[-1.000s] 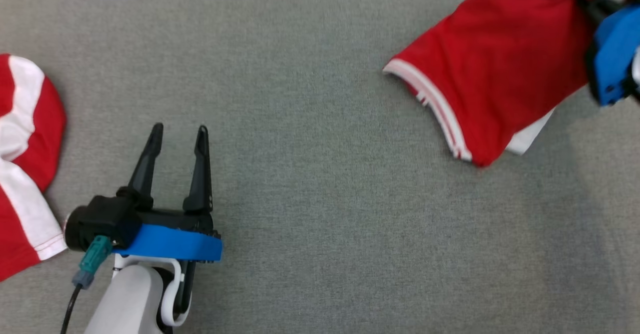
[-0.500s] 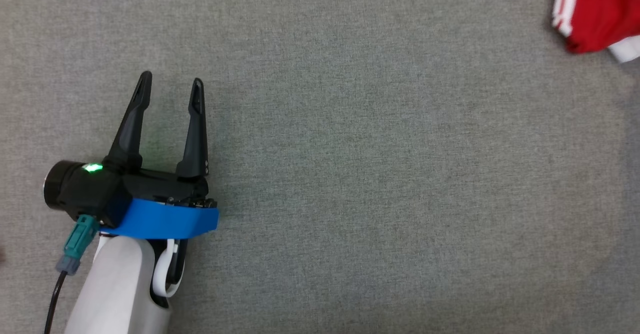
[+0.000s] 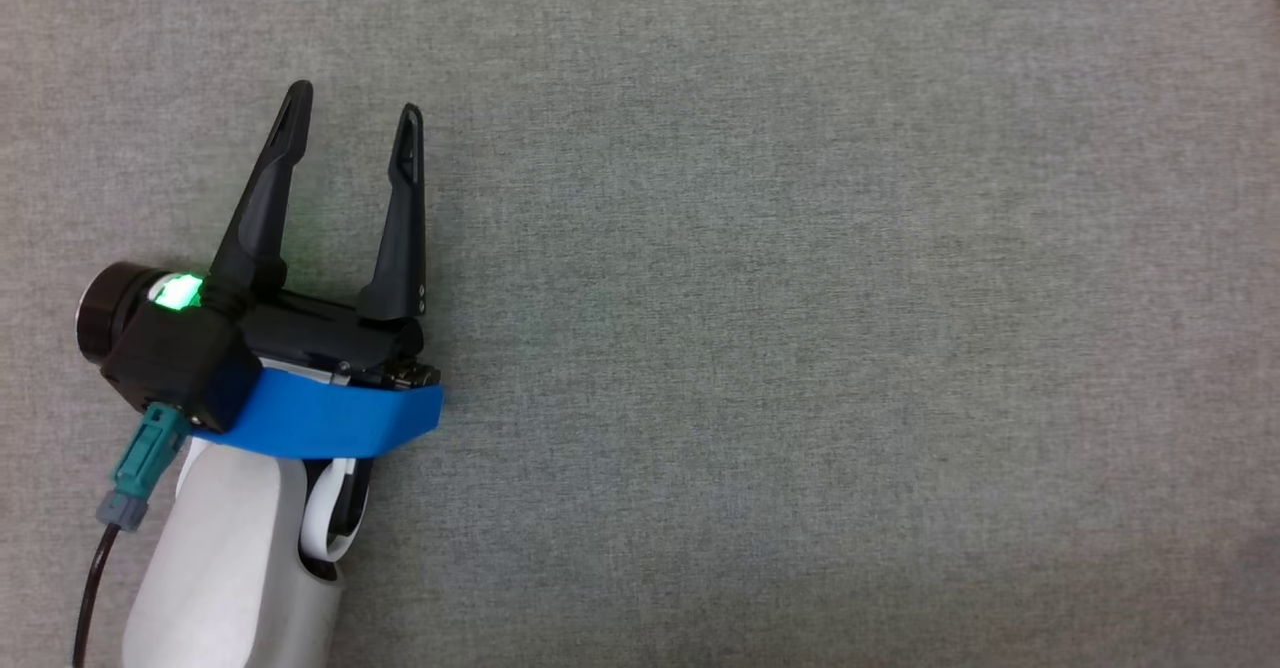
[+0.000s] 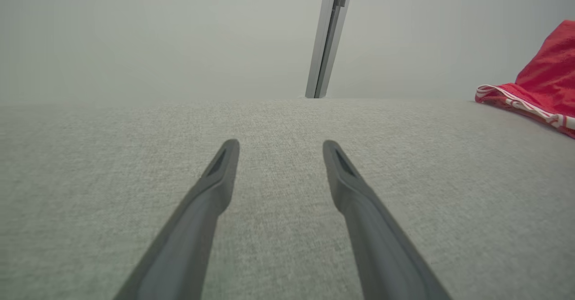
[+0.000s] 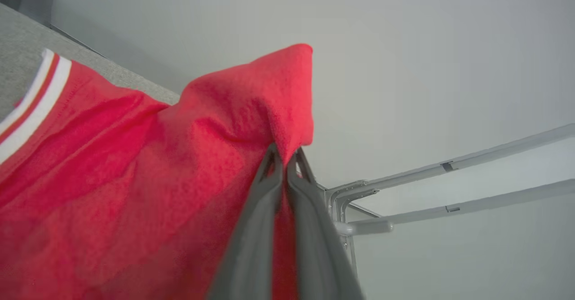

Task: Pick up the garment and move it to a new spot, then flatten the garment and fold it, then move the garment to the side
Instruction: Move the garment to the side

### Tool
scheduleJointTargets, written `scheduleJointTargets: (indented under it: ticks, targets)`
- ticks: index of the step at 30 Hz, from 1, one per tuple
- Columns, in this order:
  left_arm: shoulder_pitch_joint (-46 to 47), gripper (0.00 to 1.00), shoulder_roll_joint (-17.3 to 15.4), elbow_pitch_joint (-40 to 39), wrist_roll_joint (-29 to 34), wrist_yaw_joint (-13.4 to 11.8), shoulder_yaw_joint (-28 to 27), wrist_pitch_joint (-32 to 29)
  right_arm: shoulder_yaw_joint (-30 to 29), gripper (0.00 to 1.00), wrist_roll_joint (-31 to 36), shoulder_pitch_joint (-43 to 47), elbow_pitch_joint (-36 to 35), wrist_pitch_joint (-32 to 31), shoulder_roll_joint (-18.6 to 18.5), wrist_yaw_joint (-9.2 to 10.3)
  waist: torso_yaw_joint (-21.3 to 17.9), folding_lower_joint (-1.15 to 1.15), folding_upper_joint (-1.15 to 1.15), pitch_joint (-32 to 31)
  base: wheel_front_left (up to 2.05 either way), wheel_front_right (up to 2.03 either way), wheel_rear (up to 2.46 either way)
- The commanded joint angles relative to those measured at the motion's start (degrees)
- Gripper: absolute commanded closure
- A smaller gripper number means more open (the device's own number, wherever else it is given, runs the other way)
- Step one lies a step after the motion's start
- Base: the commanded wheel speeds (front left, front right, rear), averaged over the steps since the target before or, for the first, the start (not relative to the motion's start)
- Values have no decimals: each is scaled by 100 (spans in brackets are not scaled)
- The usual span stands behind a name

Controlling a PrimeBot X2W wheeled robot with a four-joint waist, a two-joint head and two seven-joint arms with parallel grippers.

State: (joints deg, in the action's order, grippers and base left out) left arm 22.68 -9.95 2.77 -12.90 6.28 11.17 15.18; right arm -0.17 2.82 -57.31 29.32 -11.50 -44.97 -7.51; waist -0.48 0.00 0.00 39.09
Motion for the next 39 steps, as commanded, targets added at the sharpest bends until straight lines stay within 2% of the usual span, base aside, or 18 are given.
scheduleJointTargets:
  ticks: [1,7,8,9,15,18,27,33,34,35,39]
  targets:
    - [78,0,-18,103,46,15,-47,-13,-49,100,155,60,-80,29,-137,3,73,0,0,56,0,0,0]
    - [13,0,19,88,99,51,-95,-14,-275,100,431,195,-296,-9,-169,3,145,0,0,72,0,0,0]
    - [-2,0,25,96,106,55,-104,-13,-290,36,431,231,-330,16,-141,3,146,0,0,60,0,0,0]
    - [-14,0,31,107,117,60,-112,-13,-325,0,403,260,-367,83,-99,3,145,0,0,41,0,0,0]
    - [-66,0,111,176,136,76,-133,-11,-395,0,265,592,-499,424,286,3,133,0,0,-249,0,0,0]
    - [-197,0,145,264,107,86,-197,-4,-350,0,32,949,-520,751,730,2,111,0,0,-647,0,0,0]
    - [-739,0,234,635,26,96,-335,1,-237,0,-731,2140,-780,1406,1716,2,146,0,0,-1754,0,0,0]
    - [-1223,0,286,900,-21,69,-454,1,-169,0,-1303,3160,-1203,1656,2342,2,185,0,0,-2458,0,0,0]
    - [-1223,0,286,900,-21,69,-454,1,-169,0,-1303,3160,-1203,1656,2342,2,185,0,0,-2458,0,0,0]
    - [-1363,0,294,959,-35,56,-487,1,-163,0,-1442,3522,-1405,1685,2565,2,209,0,0,-2652,0,0,0]
    - [-1629,0,342,1012,-51,6,-508,1,-220,0,-1637,4231,-1831,1676,2943,2,243,0,0,-2959,0,0,0]
